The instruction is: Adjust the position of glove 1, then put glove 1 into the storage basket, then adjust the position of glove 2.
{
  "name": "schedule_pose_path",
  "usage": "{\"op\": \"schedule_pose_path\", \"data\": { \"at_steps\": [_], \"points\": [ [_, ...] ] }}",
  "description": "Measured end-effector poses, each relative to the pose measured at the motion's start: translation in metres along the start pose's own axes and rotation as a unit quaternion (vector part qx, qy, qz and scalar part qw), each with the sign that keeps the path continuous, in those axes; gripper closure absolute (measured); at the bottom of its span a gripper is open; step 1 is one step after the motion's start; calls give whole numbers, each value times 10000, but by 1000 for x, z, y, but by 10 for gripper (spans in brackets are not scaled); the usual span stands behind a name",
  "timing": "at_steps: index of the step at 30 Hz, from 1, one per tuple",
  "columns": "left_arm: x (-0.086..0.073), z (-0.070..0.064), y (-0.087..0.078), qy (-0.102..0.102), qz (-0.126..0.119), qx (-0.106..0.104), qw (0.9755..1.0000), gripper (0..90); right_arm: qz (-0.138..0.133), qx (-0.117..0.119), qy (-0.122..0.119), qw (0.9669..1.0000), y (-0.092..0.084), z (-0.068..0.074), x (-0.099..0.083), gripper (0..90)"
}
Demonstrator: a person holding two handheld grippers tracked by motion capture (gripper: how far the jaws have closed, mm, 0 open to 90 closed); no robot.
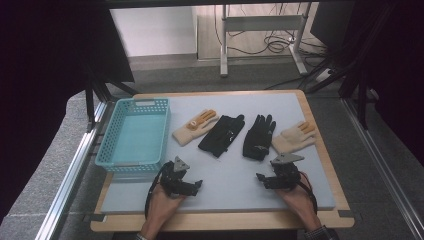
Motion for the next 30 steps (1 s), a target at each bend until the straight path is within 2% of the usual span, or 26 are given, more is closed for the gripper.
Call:
{"op": "schedule_pose_path", "data": {
  "at_steps": [9, 19, 30],
  "points": [
    [0, 0, 0, 19, -7, 0, 10000, 47, -1, -17, 4, 10000, 0, 0, 0, 221],
    [0, 0, 0, 19, -10, 0, 10000, 48, 46, -73, 32, 10000, 1, -1, -1, 163],
    [0, 0, 0, 12, -13, -2, 10000, 50, 39, -46, 31, 10000, 0, -1, 0, 190]
  ]
}}
Point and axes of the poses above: each handheld gripper's, and its own axes: y roughly forward along the jaws, x roughly out of its top, z roughly to its left, the point moved 8 cm from there along y, roughly forward along the jaws, and after that the axes turned 1 degree about z, right-handed, at the moved point
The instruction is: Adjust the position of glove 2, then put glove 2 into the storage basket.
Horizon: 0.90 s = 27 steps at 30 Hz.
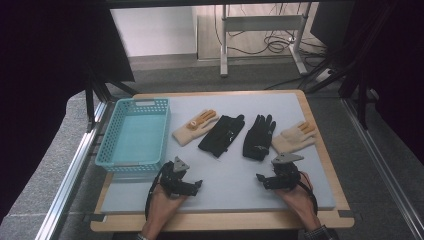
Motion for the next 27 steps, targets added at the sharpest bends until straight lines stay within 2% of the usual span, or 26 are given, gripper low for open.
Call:
{"op": "schedule_pose_path", "data": {
  "at_steps": [6, 13, 18, 27],
  "points": [
    [0, 0, 0, -11, -3, -6, 10000, 52, -34, 6, 31, 10000, -1, 0, 1, 225],
    [0, 0, 0, -5, -2, -1, 10000, 52, -87, 157, 144, 9997, -2, 3, 7, 239],
    [0, 0, 0, -6, -1, -2, 10000, 52, -176, 243, 233, 9993, -3, 5, 16, 239],
    [0, 0, 0, -4, 3, -2, 10000, 52, -226, 380, 164, 9989, 3, 11, 43, 283]
  ]
}}
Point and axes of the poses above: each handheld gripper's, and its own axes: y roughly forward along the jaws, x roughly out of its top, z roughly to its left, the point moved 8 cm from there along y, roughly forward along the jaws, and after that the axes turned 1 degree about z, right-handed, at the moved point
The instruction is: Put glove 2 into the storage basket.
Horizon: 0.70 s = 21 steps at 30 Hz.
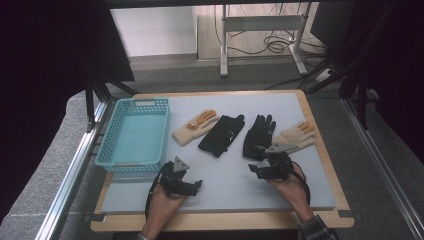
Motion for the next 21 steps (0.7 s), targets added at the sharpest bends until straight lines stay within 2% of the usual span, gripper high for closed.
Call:
{"op": "schedule_pose_path", "data": {
  "at_steps": [5, 11, 20, 21],
  "points": [
    [0, 0, 0, 2, 9, 3, 10000, 52, -62, 120, -10, 9999, 7, 2, 15, 333],
    [0, 0, 0, 0, 8, 2, 10000, 52, -98, 222, 118, 9996, 19, -1, 31, 398],
    [0, 0, 0, -5, -1, -5, 10000, 52, -37, 141, 68, 9999, 44, -4, 57, 419],
    [0, 0, 0, -3, 0, -4, 10000, 52, -20, 73, 51, 10000, 53, -4, 66, 414]
  ]
}}
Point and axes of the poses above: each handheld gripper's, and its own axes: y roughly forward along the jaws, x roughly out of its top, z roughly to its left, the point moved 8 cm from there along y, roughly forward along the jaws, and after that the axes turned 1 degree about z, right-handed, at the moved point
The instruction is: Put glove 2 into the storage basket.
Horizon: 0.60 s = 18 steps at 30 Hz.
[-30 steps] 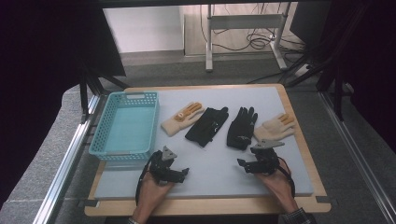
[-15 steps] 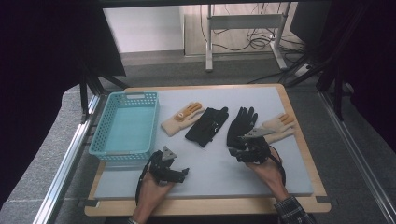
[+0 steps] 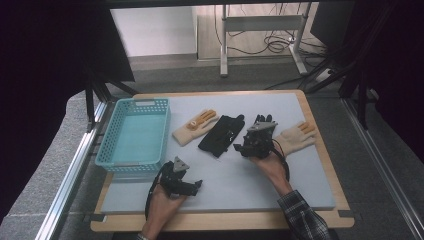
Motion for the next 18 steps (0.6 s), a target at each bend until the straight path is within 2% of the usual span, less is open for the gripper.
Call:
{"op": "schedule_pose_path", "data": {
  "at_steps": [7, 13, 18],
  "points": [
    [0, 0, 0, -2, -3, -1, 10000, 52, 68, -160, 2, 9998, 29, -2, 20, 360],
    [0, 0, 0, 27, 20, 4, 10000, 53, 192, -238, 76, 9995, 59, -3, 27, 277],
    [0, 0, 0, 20, 14, -1, 10000, 52, 406, -497, 124, 9979, 80, -5, 30, 256]
  ]
}}
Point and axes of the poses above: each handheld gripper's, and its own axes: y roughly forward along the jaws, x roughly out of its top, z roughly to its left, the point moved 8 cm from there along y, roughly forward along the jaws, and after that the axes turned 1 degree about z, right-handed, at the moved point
